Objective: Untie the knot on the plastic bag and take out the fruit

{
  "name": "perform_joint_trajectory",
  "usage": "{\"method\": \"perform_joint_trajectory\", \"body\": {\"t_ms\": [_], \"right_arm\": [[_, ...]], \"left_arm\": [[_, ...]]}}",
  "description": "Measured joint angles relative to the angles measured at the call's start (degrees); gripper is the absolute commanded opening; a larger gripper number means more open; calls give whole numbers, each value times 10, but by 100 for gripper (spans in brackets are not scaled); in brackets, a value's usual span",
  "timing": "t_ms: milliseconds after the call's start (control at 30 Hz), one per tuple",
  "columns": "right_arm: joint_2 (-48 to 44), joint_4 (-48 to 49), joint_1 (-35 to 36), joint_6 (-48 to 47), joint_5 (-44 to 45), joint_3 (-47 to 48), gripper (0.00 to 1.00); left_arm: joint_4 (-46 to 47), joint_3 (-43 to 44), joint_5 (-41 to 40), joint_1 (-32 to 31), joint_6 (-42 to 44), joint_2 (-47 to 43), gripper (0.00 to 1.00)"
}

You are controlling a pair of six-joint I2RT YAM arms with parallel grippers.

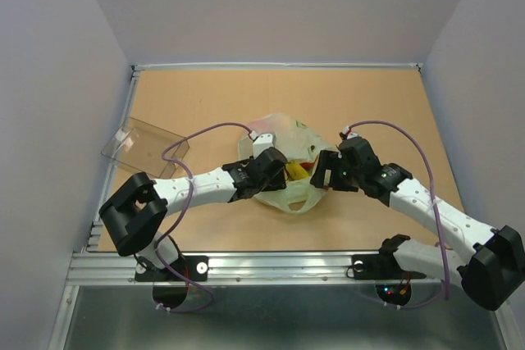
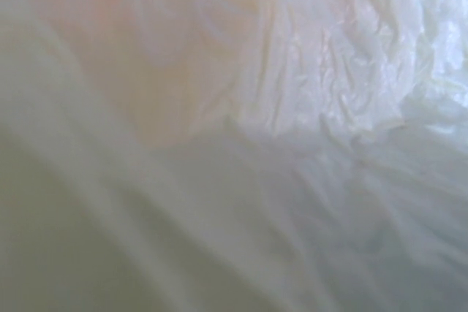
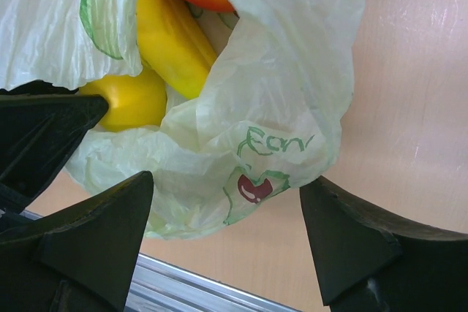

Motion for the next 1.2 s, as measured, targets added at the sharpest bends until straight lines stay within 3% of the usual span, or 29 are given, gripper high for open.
{"method": "perform_joint_trajectory", "body": {"t_ms": [200, 233, 333, 767, 1000, 1200], "right_arm": [[7, 3, 0, -6, -3, 0, 88], [12, 4, 0, -8, -3, 0, 88], [22, 4, 2, -11, -8, 0, 89], [31, 21, 3, -14, -16, -5, 89], [36, 33, 3, -12, -16, -15, 89], [48, 56, 3, -9, -18, -30, 89]], "left_arm": [[-12, -6, 28, 0, 5, -9, 73], [-19, -7, 36, 0, 8, -9, 85], [-35, -7, 47, 0, 13, -8, 93], [-9, -3, 66, 0, 19, 58, 94], [-7, -1, 78, 0, 19, 52, 95], [-24, -1, 46, 0, -2, -5, 95]]}}
